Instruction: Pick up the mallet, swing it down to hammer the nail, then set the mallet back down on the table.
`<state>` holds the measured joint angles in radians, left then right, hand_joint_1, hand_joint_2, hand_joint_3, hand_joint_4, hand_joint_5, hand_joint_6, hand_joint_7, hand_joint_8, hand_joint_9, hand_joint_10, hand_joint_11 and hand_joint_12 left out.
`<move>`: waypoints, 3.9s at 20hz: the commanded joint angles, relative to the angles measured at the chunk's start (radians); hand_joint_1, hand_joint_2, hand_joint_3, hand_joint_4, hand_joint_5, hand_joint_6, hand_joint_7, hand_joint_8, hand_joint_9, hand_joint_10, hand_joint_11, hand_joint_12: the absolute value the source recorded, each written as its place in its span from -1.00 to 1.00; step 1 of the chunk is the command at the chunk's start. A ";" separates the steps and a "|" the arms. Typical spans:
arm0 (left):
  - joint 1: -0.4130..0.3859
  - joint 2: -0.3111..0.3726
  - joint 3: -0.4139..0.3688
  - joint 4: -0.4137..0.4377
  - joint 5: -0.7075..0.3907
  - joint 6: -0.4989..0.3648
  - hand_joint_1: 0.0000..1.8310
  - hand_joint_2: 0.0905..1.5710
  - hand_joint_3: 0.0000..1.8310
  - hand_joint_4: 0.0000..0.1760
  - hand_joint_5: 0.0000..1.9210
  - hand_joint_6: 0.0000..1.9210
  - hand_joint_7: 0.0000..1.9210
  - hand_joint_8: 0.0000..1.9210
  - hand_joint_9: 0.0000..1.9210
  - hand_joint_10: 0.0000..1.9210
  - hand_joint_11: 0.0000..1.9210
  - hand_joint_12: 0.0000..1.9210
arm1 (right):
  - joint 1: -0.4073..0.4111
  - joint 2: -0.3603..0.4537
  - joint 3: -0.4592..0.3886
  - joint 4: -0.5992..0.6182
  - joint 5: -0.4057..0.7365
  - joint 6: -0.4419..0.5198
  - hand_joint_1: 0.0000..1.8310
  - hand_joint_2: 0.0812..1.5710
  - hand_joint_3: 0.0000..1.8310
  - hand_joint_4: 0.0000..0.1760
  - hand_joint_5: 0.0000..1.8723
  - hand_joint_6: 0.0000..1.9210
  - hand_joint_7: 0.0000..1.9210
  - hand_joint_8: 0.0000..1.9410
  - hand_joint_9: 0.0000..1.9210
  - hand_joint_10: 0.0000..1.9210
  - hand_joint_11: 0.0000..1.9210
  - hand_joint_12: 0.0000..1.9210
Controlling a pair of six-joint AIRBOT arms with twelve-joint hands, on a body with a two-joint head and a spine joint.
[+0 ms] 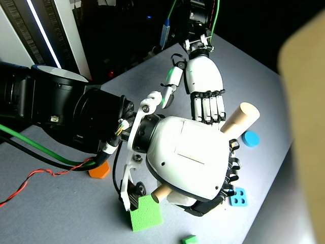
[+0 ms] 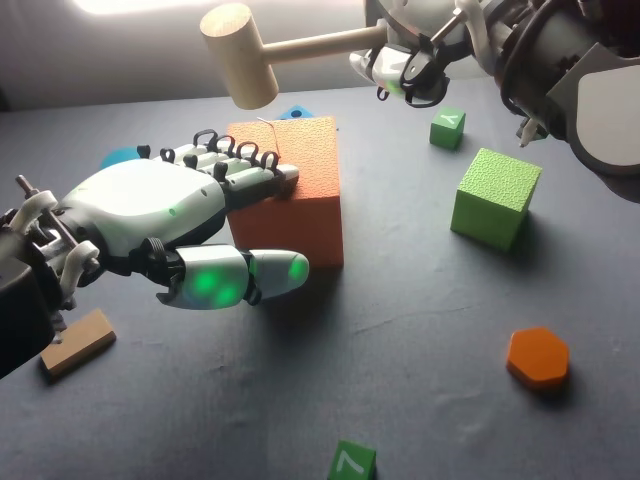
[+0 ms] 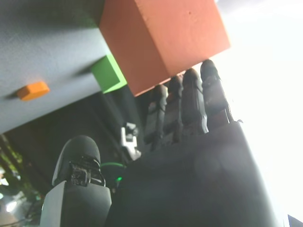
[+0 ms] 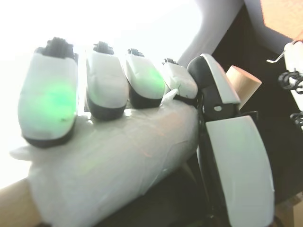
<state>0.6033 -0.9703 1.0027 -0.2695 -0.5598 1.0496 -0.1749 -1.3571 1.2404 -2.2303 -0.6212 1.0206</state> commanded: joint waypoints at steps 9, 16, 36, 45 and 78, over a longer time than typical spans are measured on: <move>-0.042 0.037 0.001 0.008 -0.068 -0.008 -1.00 0.58 -1.00 -1.00 -0.83 -1.00 -0.85 -1.00 -0.87 -1.00 -1.00 -0.75 | -0.002 0.008 0.003 -0.062 -0.083 0.011 -0.34 0.93 -1.00 1.00 0.43 1.00 0.63 1.00 0.71 1.00 0.86 1.00; -0.050 0.067 -0.011 0.008 -0.056 -0.014 -1.00 0.58 -1.00 -1.00 -0.81 -1.00 -0.82 -1.00 -0.86 -1.00 -1.00 -0.76 | -0.037 0.011 0.011 -0.062 -0.080 0.011 -0.31 0.92 -1.00 1.00 0.44 1.00 0.64 1.00 0.72 1.00 0.87 1.00; 0.014 0.051 -0.020 0.018 -0.038 -0.018 -1.00 0.59 -1.00 -1.00 -0.87 -1.00 -0.86 -1.00 -0.89 -1.00 -1.00 -0.87 | -0.007 0.065 0.008 -0.062 -0.058 0.042 -0.35 0.93 -1.00 1.00 0.42 1.00 0.61 1.00 0.70 1.00 0.85 1.00; 0.021 0.042 -0.020 0.020 -0.038 -0.018 -1.00 0.58 -1.00 -1.00 -0.84 -0.99 -0.84 -0.99 -0.88 -1.00 -1.00 -0.87 | -0.022 0.048 0.008 -0.065 -0.041 0.042 -0.37 0.92 -1.00 1.00 0.42 1.00 0.63 1.00 0.72 1.00 0.85 1.00; 0.023 0.042 -0.023 0.020 -0.036 -0.020 -1.00 0.59 -1.00 -1.00 -0.86 -1.00 -0.85 -0.99 -0.88 -0.99 -0.99 -0.87 | -0.238 0.409 -0.405 -0.295 -0.077 0.162 -0.39 0.93 -1.00 1.00 0.41 1.00 0.62 1.00 0.71 1.00 0.86 1.00</move>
<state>0.6304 -0.9253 0.9825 -0.2588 -0.5453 1.0374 -0.4309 -0.9539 0.8337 -2.4714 -0.5835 1.1786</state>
